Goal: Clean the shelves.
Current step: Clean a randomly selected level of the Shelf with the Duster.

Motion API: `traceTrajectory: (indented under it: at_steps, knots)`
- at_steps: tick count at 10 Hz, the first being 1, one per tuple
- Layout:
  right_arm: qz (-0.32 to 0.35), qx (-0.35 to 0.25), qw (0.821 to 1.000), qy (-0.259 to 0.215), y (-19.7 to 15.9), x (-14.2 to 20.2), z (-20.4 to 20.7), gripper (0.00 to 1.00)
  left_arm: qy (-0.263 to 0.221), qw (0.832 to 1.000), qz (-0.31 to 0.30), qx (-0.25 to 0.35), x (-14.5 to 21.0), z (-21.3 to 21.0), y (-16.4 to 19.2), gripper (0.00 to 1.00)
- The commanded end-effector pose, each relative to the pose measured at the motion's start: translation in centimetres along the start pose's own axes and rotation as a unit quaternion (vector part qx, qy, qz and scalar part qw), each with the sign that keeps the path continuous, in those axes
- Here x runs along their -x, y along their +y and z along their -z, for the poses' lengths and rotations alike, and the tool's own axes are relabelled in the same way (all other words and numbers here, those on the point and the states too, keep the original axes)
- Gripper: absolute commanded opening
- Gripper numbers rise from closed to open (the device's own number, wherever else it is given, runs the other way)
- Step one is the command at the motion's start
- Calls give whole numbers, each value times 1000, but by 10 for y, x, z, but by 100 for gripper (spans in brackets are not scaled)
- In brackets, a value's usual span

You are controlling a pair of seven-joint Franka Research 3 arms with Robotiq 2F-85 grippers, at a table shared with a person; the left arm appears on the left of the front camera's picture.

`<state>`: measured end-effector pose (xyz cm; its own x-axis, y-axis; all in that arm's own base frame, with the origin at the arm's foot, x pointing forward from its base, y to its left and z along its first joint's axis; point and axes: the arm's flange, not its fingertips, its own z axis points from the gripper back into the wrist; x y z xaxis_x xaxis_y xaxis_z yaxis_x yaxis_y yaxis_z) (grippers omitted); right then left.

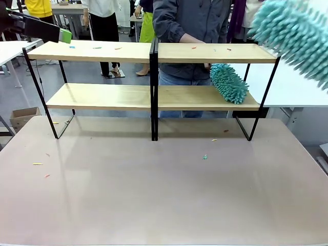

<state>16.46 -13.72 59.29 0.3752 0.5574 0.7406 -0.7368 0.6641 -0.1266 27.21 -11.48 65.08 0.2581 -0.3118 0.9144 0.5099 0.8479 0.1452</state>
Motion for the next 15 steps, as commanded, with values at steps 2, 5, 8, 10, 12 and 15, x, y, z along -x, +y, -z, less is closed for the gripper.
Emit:
traceTrajectory:
  at_steps: [2,5,8,10,12,15]
  knots:
    - [-14,-5,1000,15,7,-11,6,12,-1,1000,-2,1,1,1,0,100]
    - [-14,-5,1000,15,7,-11,6,12,-1,1000,-2,1,1,1,0,100]
    - [-14,-5,1000,15,7,-11,6,12,-1,1000,-2,1,1,1,0,100]
    - [-19,-18,999,20,7,-10,8,12,-1,1000,-2,1,1,1,0,100]
    - [-43,-37,998,19,7,-16,21,12,-1,1000,-2,1,1,1,0,100]
    - [-80,-25,993,87,14,-29,83,12,-1,1000,-2,1,1,1,0,100]
